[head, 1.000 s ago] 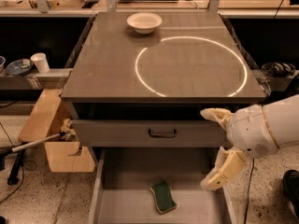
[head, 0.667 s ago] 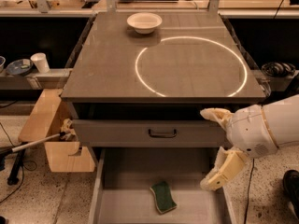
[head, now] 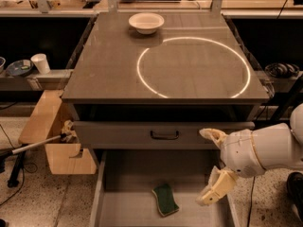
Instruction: Pick sponge from middle drawer and place on counter
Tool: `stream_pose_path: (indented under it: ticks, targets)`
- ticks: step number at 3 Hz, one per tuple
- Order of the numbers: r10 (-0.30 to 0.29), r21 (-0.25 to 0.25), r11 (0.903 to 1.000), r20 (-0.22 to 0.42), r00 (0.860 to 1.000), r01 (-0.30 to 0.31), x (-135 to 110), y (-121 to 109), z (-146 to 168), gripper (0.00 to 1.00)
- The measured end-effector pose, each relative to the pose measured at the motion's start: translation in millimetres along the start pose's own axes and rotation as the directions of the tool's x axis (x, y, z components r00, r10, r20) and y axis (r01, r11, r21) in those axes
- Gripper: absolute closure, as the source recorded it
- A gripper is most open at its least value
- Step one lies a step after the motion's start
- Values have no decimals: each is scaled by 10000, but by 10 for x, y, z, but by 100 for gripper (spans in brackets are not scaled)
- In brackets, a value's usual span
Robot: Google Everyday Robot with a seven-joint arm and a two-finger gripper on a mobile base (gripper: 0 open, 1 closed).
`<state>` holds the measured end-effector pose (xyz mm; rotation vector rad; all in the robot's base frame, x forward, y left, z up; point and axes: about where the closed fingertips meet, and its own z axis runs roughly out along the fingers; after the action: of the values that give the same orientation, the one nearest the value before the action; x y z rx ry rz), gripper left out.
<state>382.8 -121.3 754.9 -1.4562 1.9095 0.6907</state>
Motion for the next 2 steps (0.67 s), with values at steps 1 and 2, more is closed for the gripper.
stream_pose_path:
  ticks: [1, 2]
  targets:
    - [63, 41, 10000, 17, 10000, -63, 27, -5, 25, 0]
    - [241, 158, 9996, 66, 9997, -242, 104, -20, 95, 0]
